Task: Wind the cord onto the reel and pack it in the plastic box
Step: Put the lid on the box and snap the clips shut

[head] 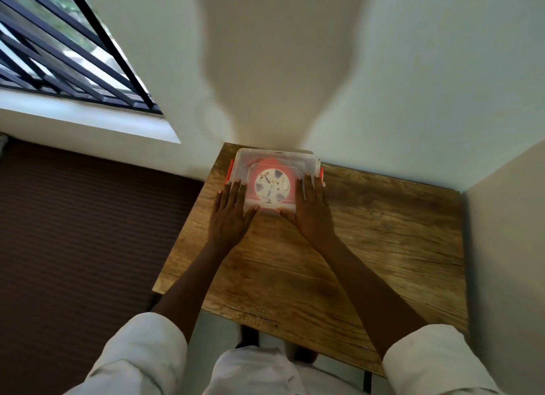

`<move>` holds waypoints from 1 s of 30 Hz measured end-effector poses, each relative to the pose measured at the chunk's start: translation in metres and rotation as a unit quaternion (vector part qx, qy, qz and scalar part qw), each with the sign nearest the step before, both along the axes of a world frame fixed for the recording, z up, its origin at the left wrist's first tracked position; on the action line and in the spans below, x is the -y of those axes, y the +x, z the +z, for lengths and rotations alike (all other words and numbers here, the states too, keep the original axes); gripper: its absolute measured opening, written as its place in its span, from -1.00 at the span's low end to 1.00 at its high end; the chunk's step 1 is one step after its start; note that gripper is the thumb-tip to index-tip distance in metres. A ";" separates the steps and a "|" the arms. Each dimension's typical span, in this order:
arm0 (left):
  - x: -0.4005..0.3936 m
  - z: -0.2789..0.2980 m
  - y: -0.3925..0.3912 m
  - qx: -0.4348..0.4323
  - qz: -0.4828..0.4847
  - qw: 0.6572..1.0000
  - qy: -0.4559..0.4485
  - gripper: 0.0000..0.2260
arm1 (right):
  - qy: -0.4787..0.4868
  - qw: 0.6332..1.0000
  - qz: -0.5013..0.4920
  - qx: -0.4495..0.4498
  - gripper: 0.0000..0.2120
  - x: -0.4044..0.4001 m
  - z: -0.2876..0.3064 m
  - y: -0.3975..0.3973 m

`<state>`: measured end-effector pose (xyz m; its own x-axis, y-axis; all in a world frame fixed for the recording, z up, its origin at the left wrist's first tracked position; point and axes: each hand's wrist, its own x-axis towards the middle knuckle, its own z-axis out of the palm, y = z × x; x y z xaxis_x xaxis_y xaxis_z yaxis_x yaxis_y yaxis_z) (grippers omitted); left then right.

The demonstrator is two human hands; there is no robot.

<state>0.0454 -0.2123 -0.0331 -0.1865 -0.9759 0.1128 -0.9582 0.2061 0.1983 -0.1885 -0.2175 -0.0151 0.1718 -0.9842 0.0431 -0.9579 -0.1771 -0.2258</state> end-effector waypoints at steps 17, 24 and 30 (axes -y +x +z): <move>0.112 0.009 0.092 -0.015 -0.053 0.998 0.036 -0.37 | 0.018 0.997 -0.055 -0.046 -0.04 0.085 0.012 0.094; 0.121 0.004 0.094 -0.035 -0.079 0.996 0.018 -0.35 | 0.047 0.994 -0.071 -0.070 -0.02 0.093 0.012 0.094; 0.119 0.009 0.095 -0.015 -0.080 0.996 0.023 -0.34 | 0.054 0.990 -0.080 -0.100 -0.05 0.091 0.018 0.098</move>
